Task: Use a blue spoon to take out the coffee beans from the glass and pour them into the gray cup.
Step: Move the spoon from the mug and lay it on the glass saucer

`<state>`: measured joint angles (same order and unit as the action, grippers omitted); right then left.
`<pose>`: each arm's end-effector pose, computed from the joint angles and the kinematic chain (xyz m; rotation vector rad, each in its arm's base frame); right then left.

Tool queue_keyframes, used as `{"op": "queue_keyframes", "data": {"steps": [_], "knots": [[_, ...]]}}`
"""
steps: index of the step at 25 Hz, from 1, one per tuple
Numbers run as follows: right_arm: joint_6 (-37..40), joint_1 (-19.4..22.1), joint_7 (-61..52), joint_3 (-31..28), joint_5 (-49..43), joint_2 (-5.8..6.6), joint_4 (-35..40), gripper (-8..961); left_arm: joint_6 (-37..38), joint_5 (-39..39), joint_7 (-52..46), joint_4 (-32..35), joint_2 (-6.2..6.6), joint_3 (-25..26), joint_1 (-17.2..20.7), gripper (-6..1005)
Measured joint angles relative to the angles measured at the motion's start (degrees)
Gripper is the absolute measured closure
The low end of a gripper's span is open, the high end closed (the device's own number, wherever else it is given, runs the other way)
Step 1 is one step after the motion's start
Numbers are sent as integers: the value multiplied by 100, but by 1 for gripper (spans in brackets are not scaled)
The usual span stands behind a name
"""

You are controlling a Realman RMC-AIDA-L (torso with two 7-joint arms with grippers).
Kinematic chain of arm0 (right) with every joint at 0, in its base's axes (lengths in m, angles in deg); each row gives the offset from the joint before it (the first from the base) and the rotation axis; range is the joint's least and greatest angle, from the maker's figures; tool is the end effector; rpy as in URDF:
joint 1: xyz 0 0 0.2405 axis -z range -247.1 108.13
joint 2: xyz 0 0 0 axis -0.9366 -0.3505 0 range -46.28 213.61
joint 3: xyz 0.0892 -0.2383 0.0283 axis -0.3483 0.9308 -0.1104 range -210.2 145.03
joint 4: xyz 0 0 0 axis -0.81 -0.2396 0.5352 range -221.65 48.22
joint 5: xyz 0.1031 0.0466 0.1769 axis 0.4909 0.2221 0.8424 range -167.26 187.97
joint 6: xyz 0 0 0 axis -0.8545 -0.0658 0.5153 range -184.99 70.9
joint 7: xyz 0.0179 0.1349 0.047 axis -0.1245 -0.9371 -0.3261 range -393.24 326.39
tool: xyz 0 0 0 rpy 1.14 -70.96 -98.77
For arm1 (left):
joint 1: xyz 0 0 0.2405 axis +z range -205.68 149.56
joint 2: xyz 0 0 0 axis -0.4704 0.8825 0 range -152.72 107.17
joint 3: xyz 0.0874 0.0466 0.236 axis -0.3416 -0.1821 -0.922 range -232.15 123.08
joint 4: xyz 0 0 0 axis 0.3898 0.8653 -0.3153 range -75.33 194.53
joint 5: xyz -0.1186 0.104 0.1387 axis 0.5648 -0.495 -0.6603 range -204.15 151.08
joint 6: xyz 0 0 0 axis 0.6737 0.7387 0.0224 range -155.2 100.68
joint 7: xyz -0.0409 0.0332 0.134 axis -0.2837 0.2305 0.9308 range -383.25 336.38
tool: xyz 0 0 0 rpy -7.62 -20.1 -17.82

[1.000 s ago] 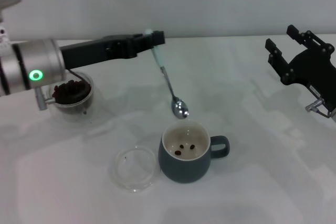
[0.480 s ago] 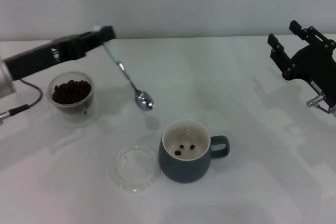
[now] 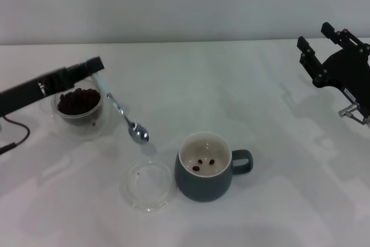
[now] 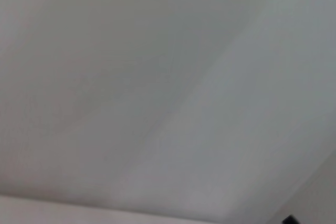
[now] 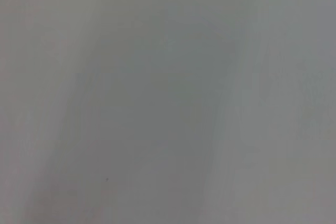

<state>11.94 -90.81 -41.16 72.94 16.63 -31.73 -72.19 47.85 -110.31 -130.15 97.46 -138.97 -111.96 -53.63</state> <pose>0.3155 0.3290 0.0022 -1.8065 0.2301 0.6688 -0.2545 0.3572 0.0199 -2.2992 -1.2673 -1.0804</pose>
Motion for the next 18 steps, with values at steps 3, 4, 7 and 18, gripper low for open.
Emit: {"op": "queue_keyframes", "data": {"steps": [3, 4, 7, 18], "knots": [[0, 26, -37, 11, 0, 0, -9, 422, -125, -170, 10, -192, -10, -1, -65, 867], [-1, 30, -86, 11, 0, 0, -19, 422, -192, -237, 18, -262, -25, -6, -85, 866], [-3, 17, -205, 1, 2, 0, -68, 422, -374, -414, 39, -388, -80, -27, -142, 862], [-18, 26, -220, -9, 6, 0, -99, 422, -502, -897, 45, -910, -190, -40, -577, 851]]}}
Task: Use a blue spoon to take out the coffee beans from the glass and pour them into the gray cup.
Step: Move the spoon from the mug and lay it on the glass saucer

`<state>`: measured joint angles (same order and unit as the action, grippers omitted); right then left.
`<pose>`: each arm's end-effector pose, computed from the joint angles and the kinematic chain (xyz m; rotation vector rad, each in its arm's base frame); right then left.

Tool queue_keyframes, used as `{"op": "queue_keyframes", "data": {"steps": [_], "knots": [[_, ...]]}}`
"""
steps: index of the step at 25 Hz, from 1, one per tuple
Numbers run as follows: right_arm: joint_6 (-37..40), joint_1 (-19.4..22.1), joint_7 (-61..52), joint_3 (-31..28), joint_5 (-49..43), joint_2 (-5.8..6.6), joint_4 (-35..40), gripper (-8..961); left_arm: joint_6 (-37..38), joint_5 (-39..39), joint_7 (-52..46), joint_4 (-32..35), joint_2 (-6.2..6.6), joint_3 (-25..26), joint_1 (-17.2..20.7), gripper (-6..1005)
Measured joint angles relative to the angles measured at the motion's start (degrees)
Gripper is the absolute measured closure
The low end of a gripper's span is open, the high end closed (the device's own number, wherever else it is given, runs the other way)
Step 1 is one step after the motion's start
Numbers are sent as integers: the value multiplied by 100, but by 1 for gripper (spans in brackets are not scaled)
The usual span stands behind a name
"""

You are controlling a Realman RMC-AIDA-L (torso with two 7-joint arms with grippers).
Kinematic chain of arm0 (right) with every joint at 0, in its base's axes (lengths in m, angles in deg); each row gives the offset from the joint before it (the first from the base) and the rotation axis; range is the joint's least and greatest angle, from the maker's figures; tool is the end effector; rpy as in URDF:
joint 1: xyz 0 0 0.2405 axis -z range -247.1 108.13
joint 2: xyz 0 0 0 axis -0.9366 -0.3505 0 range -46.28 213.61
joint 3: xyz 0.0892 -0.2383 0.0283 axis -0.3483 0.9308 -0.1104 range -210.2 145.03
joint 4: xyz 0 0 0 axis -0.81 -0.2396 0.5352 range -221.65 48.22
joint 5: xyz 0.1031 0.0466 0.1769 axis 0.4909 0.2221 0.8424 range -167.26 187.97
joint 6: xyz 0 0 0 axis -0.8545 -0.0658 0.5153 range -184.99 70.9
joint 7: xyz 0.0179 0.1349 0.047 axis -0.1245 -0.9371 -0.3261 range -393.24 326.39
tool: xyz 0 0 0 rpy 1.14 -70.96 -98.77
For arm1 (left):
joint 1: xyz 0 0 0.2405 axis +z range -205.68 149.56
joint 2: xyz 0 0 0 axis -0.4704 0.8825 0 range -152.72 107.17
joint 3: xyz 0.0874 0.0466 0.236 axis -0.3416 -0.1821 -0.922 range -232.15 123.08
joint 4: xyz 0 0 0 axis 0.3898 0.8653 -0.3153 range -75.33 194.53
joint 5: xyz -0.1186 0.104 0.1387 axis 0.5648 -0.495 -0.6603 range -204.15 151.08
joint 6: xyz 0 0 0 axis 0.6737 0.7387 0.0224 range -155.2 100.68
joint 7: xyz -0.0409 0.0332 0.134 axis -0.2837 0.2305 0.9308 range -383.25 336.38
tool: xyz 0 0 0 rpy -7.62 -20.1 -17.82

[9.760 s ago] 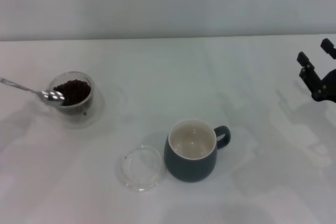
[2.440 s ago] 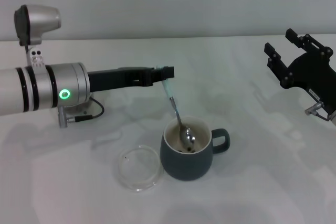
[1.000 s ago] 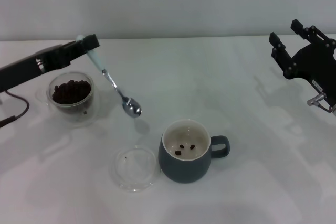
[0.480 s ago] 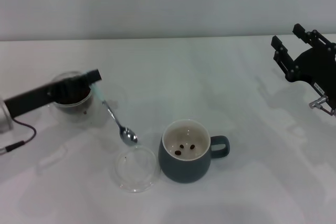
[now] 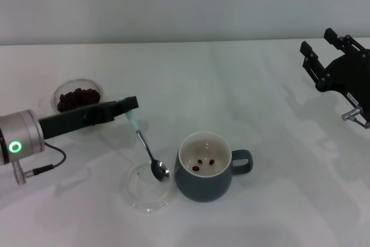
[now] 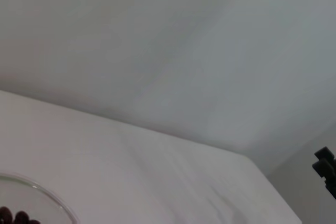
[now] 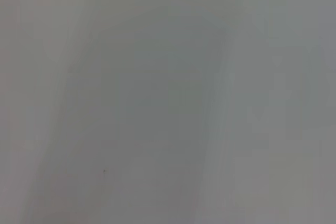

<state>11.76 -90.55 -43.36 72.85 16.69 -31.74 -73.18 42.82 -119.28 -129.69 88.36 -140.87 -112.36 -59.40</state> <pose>0.3221 0.3256 0.0018 -1.8060 0.2834 0.6731 -0.2559 0.3582 -0.0336 -2.3824 -1.3980 -0.8653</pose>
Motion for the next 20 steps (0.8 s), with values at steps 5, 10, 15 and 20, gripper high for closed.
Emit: {"op": "queue_keyframes", "data": {"steps": [5, 10, 15, 20], "knots": [[0, 13, 0, 3, 0, 0, -9, 422, -50, -114, 0, -86, -49, -49, -14, 845], [-46, 14, 0, 4, -1, 0, -9, 422, -95, -121, 18, -258, -58, -67, -33, 840], [-164, -23, 1, 15, -1, 1, -9, 422, -144, -121, 70, -378, -72, -213, -70, 835], [-170, -26, 0, 44, -1, 0, -5, 423, -175, -119, 71, -434, -69, -280, -94, 829]]}}
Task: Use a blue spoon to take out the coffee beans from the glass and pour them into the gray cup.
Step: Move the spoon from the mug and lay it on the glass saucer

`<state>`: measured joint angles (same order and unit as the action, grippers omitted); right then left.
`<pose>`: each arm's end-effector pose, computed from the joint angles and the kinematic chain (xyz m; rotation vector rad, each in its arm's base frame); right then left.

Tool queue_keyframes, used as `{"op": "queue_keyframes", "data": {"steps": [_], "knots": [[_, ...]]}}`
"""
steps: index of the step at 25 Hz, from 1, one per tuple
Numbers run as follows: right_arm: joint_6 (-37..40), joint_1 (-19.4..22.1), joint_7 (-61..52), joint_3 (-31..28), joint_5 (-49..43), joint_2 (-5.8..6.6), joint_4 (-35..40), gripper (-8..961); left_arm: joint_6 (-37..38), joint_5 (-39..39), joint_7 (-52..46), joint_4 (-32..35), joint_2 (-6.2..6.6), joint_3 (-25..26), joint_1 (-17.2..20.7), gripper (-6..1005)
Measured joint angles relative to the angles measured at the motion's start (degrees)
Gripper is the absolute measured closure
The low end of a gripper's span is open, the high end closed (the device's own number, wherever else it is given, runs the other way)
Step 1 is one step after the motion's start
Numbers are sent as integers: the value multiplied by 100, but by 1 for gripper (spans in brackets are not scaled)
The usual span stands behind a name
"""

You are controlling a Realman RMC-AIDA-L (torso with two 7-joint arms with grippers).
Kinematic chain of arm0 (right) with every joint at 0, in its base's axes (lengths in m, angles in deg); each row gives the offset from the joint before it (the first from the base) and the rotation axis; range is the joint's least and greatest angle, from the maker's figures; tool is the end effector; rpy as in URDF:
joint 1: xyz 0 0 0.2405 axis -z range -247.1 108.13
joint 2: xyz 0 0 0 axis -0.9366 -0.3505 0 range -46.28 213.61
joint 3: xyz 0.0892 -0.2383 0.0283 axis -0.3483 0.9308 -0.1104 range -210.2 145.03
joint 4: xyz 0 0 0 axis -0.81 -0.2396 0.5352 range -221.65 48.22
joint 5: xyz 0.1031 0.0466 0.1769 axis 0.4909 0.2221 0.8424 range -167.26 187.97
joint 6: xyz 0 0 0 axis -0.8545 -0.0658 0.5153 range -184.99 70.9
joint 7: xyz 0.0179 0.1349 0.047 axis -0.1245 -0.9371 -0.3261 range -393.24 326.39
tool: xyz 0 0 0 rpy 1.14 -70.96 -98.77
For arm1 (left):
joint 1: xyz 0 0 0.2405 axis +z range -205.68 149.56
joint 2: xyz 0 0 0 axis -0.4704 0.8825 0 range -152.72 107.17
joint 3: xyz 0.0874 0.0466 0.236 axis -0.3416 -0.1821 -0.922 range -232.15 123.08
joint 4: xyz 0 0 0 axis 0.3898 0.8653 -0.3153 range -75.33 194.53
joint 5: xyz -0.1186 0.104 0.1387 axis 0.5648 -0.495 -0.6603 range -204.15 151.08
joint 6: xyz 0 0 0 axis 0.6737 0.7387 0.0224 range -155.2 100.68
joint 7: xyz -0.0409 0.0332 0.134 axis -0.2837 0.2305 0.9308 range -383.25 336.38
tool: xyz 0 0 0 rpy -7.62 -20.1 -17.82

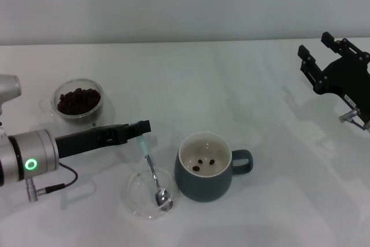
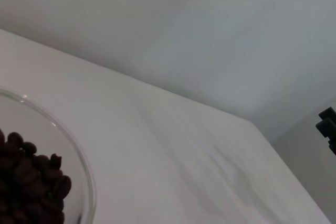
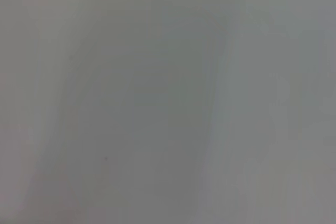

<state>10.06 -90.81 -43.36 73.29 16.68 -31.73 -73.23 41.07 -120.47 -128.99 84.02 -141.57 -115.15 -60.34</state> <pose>0.3242 0.3273 -0.0012 -1.8213 0.2985 0.6477 -0.2610 0.3459 -0.0588 -2.4241 -1.4662 -0.7729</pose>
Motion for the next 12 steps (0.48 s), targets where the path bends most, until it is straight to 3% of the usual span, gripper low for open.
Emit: {"op": "queue_keyframes", "data": {"steps": [12], "knots": [[-14, 29, 0, 12, -23, 0, 45, 423, -108, -2, 28, -93, -3, -57, 2, 735]]}}
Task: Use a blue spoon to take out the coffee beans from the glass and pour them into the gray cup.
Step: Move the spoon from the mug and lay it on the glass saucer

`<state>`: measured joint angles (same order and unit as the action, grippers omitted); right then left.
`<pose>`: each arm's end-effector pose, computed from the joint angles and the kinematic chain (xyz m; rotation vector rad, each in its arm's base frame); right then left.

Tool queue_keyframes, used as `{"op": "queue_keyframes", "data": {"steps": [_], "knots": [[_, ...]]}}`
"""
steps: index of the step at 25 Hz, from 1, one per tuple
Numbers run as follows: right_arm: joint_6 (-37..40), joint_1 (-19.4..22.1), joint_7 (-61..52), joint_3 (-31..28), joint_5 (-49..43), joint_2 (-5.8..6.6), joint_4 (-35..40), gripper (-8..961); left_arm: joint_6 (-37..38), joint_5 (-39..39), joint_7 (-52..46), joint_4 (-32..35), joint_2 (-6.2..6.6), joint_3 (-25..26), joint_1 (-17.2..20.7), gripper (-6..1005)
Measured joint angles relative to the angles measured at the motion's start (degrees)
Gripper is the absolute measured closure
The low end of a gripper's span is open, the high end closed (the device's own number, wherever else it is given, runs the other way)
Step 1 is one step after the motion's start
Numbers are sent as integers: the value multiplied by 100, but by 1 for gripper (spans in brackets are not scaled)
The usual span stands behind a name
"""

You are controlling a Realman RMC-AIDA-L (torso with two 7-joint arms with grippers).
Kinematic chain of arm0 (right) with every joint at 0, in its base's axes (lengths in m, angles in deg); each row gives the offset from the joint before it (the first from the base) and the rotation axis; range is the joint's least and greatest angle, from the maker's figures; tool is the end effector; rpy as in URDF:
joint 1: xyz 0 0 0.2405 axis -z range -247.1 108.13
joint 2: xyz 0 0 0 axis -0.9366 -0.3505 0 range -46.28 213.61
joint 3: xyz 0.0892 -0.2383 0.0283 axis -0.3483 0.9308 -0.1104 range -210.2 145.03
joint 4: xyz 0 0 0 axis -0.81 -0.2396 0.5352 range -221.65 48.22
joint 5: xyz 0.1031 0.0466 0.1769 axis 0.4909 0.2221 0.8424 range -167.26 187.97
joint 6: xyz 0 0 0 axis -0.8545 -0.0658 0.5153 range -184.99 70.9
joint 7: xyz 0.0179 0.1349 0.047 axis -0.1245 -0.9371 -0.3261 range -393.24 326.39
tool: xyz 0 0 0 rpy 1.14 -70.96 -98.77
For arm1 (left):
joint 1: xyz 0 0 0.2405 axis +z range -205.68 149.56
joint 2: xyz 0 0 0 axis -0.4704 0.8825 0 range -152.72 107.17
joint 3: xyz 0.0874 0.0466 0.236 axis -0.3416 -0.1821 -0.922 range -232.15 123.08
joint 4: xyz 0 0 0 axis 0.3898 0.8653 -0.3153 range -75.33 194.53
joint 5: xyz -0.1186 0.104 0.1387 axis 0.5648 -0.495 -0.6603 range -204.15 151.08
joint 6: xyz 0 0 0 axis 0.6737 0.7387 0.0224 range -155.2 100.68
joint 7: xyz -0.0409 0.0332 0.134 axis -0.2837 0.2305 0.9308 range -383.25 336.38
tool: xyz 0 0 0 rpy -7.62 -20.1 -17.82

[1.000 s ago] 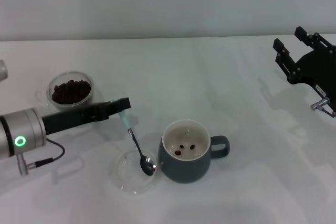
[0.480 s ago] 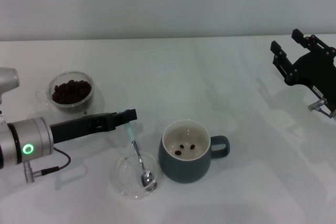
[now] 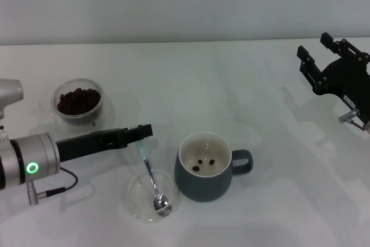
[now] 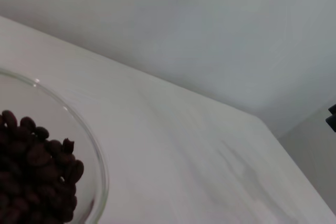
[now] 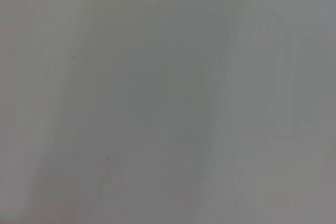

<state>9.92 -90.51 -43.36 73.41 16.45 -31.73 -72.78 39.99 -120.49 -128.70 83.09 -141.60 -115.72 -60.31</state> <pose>0.3238 0.3263 -0.0020 -1.8251 0.2974 0.6487 -0.2651 0.3439 -0.0627 -2.4157 -1.4796 -0.7472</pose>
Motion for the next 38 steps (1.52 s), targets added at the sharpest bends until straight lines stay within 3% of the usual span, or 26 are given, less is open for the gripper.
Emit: {"op": "queue_keyframes", "data": {"steps": [10, 25, 28, 38], "knots": [[-17, -27, 0, 0, -22, 0, -18, 423, -94, 23, -21, -9, -5, -16, 41, 574], [-47, -23, 0, 18, -21, -7, -41, 421, -194, 51, 5, -13, 11, 28, 126, 560], [-56, -24, 0, 18, -21, -9, -41, 421, -188, 53, 8, -5, 18, 31, 131, 441], [-88, -11, 0, 79, 15, -9, -9, 421, -150, 53, -13, 64, 25, 13, 152, 406]]}}
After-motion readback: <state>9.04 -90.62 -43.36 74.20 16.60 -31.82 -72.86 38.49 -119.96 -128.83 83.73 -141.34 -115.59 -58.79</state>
